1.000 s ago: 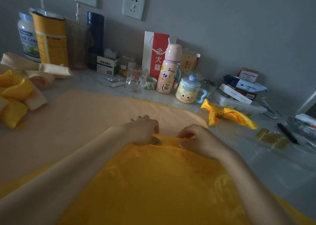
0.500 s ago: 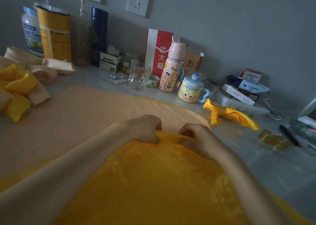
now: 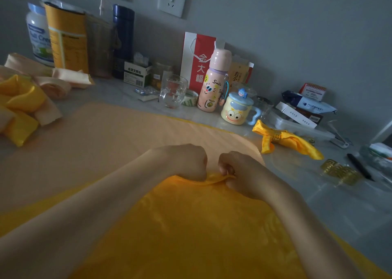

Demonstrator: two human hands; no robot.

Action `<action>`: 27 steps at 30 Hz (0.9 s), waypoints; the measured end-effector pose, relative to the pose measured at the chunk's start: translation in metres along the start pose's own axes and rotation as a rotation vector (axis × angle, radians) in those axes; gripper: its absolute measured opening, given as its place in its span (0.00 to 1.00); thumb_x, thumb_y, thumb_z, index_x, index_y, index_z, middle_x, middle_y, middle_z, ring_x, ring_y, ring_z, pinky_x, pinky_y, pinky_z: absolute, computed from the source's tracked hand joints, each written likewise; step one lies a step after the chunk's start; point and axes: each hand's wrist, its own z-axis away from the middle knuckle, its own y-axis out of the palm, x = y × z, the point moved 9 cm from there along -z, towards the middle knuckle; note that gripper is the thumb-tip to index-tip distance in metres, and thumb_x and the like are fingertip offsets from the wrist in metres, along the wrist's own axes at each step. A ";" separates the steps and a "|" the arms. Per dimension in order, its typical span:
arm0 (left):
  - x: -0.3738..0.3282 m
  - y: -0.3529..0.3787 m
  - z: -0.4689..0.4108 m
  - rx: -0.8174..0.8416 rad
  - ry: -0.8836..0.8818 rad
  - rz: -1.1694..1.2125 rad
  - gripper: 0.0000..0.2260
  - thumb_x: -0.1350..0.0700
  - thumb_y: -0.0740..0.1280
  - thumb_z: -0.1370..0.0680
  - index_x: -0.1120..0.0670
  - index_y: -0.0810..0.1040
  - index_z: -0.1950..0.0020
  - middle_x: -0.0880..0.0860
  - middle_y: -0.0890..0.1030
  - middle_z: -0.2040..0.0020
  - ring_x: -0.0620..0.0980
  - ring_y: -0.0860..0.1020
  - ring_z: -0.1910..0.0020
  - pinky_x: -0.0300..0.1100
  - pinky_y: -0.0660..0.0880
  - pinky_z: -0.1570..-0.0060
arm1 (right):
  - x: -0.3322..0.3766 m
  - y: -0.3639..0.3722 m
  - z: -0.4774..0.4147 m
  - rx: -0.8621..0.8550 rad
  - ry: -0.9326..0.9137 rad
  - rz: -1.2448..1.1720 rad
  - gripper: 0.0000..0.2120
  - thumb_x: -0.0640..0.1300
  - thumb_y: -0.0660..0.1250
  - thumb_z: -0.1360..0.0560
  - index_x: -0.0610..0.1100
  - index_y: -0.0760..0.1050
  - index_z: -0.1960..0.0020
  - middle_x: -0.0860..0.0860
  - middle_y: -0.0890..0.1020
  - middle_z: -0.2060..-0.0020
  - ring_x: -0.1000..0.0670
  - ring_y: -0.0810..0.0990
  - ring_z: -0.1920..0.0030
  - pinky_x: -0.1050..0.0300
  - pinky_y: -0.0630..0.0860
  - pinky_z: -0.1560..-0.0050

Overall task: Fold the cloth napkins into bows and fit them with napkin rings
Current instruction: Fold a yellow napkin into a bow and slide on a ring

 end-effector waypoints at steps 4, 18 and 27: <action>-0.002 0.011 0.000 0.105 -0.004 -0.040 0.13 0.56 0.60 0.21 0.56 0.73 0.37 0.54 0.75 0.39 0.52 0.74 0.43 0.40 0.67 0.54 | -0.004 0.008 0.010 0.195 0.088 0.069 0.13 0.35 0.62 0.30 0.54 0.69 0.58 0.53 0.72 0.53 0.50 0.73 0.51 0.55 0.73 0.52; 0.015 0.024 -0.009 0.164 -0.005 0.051 0.09 0.48 0.63 0.21 0.52 0.68 0.47 0.53 0.73 0.49 0.52 0.70 0.55 0.43 0.67 0.56 | -0.020 0.050 0.004 0.061 0.151 0.018 0.27 0.56 0.41 0.18 0.49 0.40 0.23 0.51 0.40 0.24 0.52 0.37 0.24 0.53 0.35 0.27; 0.019 0.017 0.007 -0.059 -0.062 0.012 0.23 0.45 0.63 0.22 0.55 0.64 0.32 0.56 0.64 0.33 0.57 0.62 0.33 0.47 0.62 0.37 | -0.081 0.016 0.035 -0.212 0.267 0.008 0.21 0.49 0.49 0.17 0.46 0.60 0.26 0.49 0.58 0.25 0.50 0.52 0.24 0.53 0.45 0.26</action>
